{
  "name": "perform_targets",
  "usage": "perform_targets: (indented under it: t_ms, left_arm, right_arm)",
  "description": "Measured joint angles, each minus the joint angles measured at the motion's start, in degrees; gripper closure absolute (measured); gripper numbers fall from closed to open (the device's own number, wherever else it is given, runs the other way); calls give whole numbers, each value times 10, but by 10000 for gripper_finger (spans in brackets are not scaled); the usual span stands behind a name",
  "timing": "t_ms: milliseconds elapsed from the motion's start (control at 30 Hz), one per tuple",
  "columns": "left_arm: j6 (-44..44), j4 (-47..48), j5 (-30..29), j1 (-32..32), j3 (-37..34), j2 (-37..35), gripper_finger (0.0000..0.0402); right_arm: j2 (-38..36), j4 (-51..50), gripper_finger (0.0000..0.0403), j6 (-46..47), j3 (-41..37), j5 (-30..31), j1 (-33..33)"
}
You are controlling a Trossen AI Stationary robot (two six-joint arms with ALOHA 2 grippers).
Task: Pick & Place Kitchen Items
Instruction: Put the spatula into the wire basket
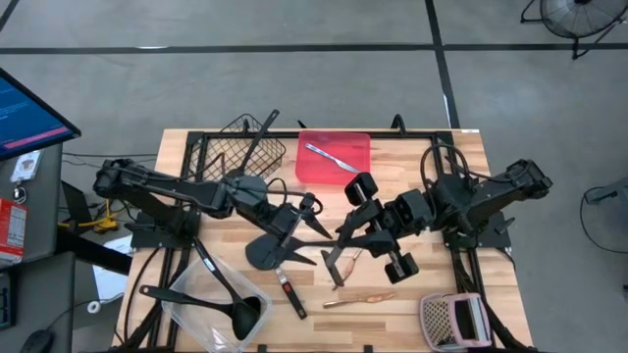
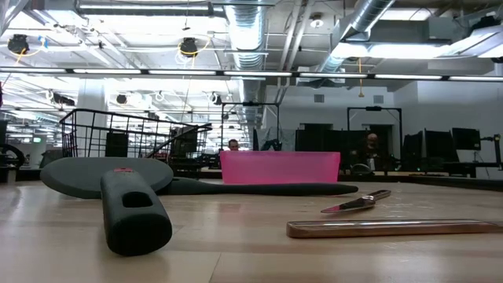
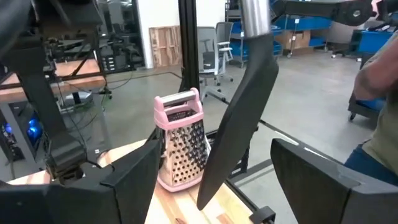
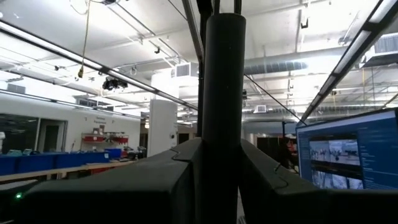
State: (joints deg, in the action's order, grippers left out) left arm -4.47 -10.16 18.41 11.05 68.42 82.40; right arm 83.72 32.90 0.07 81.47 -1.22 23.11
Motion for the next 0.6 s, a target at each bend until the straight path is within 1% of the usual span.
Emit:
perform_targets:
  t_ms: [200, 333, 500, 600]
  left_arm:
    - [0, -21, 27, -1, -1, 12, 112]
    - [2, -53, 52, -2, -1, 30, 117]
    - [2, -85, 77, -2, -1, 58, 141]
    - [2, -119, 93, -2, -1, 65, 162]
  right_arm:
    - [0, 1, 335, -3, 0, -5, 0]
    - [0, 1, 335, -6, 0, -5, 0]
    - [0, 1, 335, -6, 0, -6, 0]
    - [0, 1, 335, -6, 0, -19, 0]
